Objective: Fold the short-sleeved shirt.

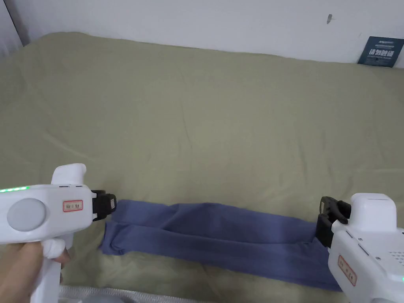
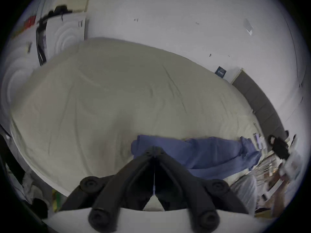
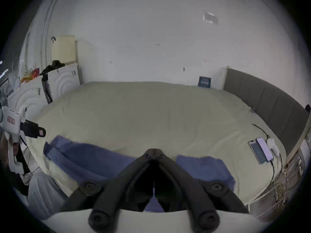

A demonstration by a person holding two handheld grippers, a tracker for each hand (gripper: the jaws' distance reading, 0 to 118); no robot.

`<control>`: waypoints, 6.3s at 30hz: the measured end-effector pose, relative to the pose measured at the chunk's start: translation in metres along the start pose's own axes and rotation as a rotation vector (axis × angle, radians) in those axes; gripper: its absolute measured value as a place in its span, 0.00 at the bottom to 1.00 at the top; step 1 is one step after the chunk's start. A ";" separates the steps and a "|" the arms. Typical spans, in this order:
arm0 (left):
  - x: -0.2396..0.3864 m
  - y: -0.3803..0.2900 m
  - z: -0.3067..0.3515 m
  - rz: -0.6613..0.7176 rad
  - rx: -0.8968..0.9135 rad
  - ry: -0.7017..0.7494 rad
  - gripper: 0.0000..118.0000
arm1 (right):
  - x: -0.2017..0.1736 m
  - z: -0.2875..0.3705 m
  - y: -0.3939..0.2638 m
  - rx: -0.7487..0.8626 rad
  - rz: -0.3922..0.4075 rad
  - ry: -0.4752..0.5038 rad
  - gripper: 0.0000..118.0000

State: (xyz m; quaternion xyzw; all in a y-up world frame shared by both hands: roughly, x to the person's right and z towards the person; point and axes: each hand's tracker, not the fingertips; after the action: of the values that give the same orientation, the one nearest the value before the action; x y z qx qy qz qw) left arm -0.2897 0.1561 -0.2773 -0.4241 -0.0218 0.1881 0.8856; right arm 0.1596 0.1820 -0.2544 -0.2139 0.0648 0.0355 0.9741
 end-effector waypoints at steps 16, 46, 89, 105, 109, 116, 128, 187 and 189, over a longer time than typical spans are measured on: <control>-0.100 0.029 -0.062 0.253 -0.312 -0.457 0.27 | -0.035 0.001 0.000 0.040 0.037 -0.003 0.00; -0.087 0.022 0.010 0.293 -0.201 -0.243 0.05 | 0.015 0.020 0.003 0.048 -0.066 -0.016 0.00; 0.121 -0.027 -0.075 0.037 -0.304 -0.353 0.00 | 0.053 0.022 -0.038 -0.066 -0.148 -0.020 0.00; 0.221 -0.098 -0.180 -0.070 -0.474 -0.464 0.00 | 0.069 0.024 -0.048 -0.121 -0.129 -0.061 0.00; 0.220 -0.086 -0.159 -0.137 -0.445 -0.446 0.00 | 0.072 0.024 -0.048 -0.126 -0.129 -0.068 0.00; 0.147 -0.032 -0.084 -0.045 -0.261 -0.455 0.00 | 0.057 0.022 -0.040 -0.108 -0.116 -0.039 0.01; 0.025 -0.008 -0.056 0.050 -0.251 -0.263 0.07 | 0.023 0.007 -0.035 -0.129 -0.084 0.027 0.01; 0.220 -0.038 -0.101 -0.135 -0.226 -0.243 1.00 | 0.057 0.024 -0.040 -0.129 -0.098 0.010 0.01; 0.213 -0.028 -0.094 -0.105 -0.212 -0.280 0.97 | 0.060 0.024 -0.041 -0.133 -0.106 0.002 0.01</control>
State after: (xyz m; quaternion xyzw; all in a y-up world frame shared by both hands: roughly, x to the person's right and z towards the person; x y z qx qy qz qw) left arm -0.0649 0.1449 -0.3415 -0.4833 -0.1866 0.1956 0.8327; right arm 0.2256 0.1574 -0.2247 -0.2812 0.0518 -0.0120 0.9582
